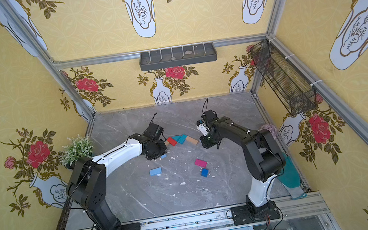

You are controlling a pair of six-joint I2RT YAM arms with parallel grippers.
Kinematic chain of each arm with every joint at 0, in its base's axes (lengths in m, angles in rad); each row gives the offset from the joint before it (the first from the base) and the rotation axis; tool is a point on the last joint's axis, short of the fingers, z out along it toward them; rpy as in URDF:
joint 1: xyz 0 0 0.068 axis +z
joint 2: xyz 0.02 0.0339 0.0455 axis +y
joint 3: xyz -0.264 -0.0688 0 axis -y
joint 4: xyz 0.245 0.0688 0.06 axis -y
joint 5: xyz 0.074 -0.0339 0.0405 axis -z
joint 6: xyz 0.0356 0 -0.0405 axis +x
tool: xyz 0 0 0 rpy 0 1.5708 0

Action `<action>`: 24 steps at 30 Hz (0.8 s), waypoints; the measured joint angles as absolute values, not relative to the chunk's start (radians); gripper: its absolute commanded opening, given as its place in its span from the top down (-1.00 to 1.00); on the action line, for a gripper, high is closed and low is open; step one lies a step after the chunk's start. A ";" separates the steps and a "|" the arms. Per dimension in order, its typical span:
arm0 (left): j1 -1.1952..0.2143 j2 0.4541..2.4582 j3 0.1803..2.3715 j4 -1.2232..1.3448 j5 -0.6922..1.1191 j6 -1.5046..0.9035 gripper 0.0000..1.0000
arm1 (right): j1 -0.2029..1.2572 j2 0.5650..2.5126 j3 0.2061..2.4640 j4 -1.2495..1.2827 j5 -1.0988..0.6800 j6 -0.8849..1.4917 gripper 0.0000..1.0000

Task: Assemble a heart with building blocks
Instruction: Adjust the building block at the center of the board.

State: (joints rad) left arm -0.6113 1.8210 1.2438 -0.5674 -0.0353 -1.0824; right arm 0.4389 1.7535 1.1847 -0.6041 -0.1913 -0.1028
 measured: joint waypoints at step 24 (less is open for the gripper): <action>-0.627 1.952 1.285 -0.577 -0.083 -1.415 0.53 | 0.430 1.800 1.218 -0.653 -0.228 -0.027 1.00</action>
